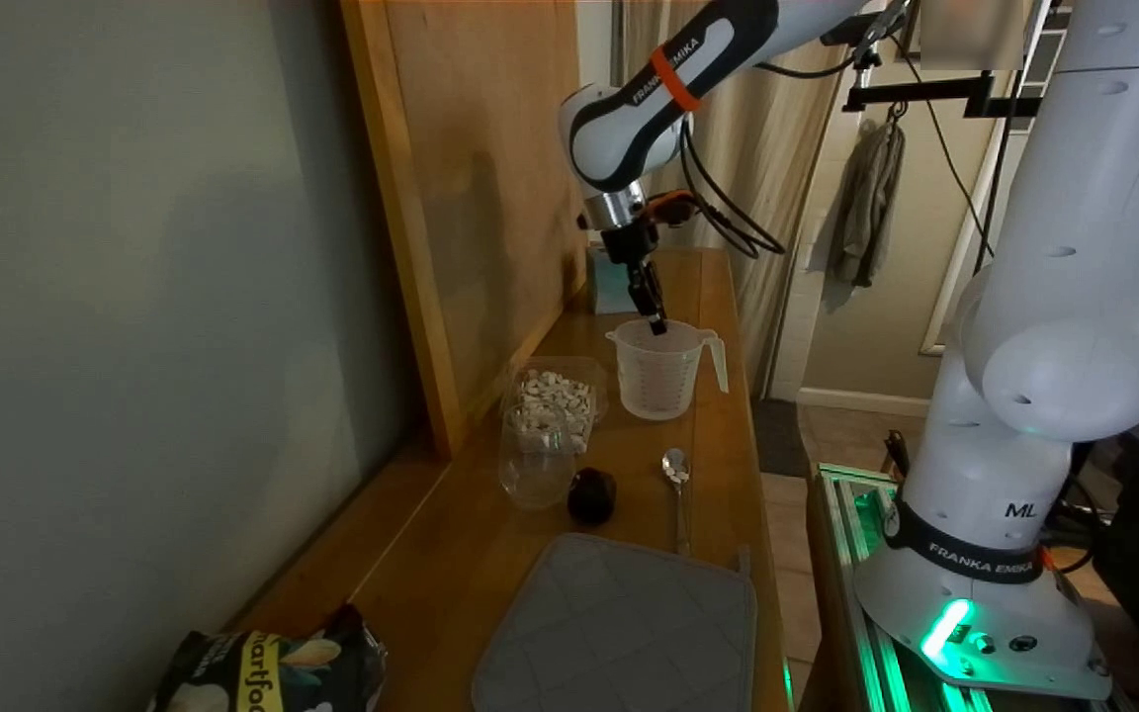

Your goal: Pour the contents of the clear jug into the glass cup

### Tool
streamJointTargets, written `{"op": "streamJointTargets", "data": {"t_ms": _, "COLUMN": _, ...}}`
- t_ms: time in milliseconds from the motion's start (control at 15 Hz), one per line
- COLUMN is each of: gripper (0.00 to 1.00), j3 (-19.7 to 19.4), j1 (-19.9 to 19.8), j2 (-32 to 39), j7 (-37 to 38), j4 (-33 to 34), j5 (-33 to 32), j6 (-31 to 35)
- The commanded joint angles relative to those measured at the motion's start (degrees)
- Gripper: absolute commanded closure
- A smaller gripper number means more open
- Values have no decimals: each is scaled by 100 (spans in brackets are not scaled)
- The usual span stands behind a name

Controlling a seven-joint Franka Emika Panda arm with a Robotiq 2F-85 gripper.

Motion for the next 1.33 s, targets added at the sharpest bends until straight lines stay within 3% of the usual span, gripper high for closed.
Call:
{"op": "streamJointTargets", "data": {"t_ms": 0, "gripper": 38, "j3": 43, "j1": 2, "j2": 118, "j7": -231, "j4": 112, "j5": 95, "j6": -48}}
{"op": "streamJointTargets", "data": {"t_ms": 267, "gripper": 10, "j3": 102, "j1": 39, "j2": 144, "j7": -421, "j4": 40, "j5": 52, "j6": 10}}
{"op": "streamJointTargets", "data": {"t_ms": 333, "gripper": 13, "j3": 123, "j1": 50, "j2": 154, "j7": -456, "j4": 44, "j5": 54, "j6": 8}}
{"op": "streamJointTargets", "data": {"t_ms": 467, "gripper": 43, "j3": 162, "j1": 63, "j2": 161, "j7": -505, "j4": 32, "j5": 49, "j6": 51}}
{"op": "streamJointTargets", "data": {"t_ms": 533, "gripper": 44, "j3": 178, "j1": 68, "j2": 163, "j7": -523, "j4": 29, "j5": 45, "j6": 74}}
{"op": "streamJointTargets", "data": {"t_ms": 1000, "gripper": 95, "j3": 237, "j1": 94, "j2": 192, "j7": -620, "j4": 26, "j5": -28, "j6": 101}}
{"op": "streamJointTargets", "data": {"t_ms": 1267, "gripper": 100, "j3": 255, "j1": 100, "j2": 224, "j7": -634, "j4": 81, "j5": -51, "j6": 42}}
